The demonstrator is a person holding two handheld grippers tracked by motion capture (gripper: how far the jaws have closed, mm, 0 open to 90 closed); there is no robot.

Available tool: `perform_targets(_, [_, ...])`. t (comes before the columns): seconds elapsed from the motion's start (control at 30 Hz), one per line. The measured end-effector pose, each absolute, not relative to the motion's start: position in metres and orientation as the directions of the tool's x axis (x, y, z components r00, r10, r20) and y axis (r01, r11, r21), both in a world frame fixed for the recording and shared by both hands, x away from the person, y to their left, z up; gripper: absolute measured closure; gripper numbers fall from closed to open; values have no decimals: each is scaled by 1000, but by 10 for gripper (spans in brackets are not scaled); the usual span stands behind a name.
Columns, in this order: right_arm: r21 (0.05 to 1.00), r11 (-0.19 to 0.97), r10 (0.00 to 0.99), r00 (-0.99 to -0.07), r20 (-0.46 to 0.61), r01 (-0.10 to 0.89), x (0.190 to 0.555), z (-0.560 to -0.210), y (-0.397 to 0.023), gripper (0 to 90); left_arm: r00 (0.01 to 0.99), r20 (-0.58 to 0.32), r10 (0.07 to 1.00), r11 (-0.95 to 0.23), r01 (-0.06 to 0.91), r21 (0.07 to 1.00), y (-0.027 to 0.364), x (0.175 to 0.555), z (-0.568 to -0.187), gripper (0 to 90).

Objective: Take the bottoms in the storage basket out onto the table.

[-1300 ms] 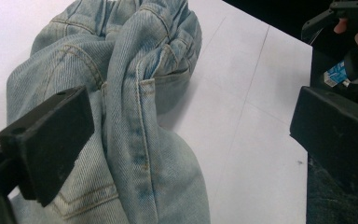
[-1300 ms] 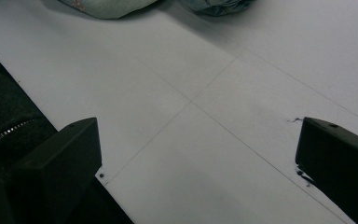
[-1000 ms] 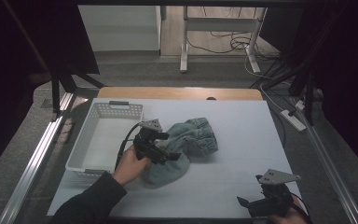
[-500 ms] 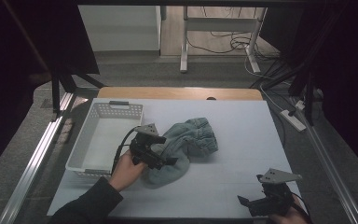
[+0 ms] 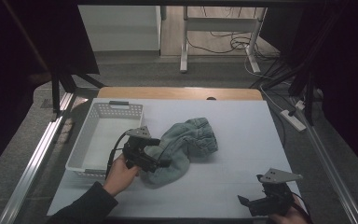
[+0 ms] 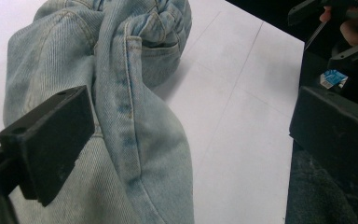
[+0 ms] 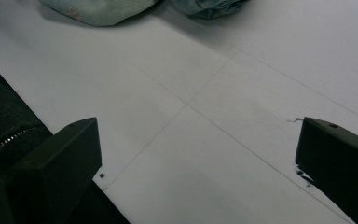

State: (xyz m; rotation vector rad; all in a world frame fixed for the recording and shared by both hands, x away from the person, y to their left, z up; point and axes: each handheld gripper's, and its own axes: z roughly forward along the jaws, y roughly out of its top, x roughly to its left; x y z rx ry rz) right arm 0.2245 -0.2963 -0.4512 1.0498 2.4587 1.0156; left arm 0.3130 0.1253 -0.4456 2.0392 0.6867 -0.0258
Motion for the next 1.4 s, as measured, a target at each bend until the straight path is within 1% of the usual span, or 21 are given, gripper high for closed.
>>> perform_targets(0.5, [710,468,724,-689,32,525,225,-451,-298,8,834,-277,478,-369,477,798,139,298,-445,7])
perform_targets(0.97, [703,491,712,-702,16,514,224,-451,-296,8,815,-289,502,-344,495,798,155,287,-446,7])
perform_targets(1.4, [700,499,707,-707,11,511,224,-451,-295,8,807,-283,518,-352,503,789,166,277,-448,7])
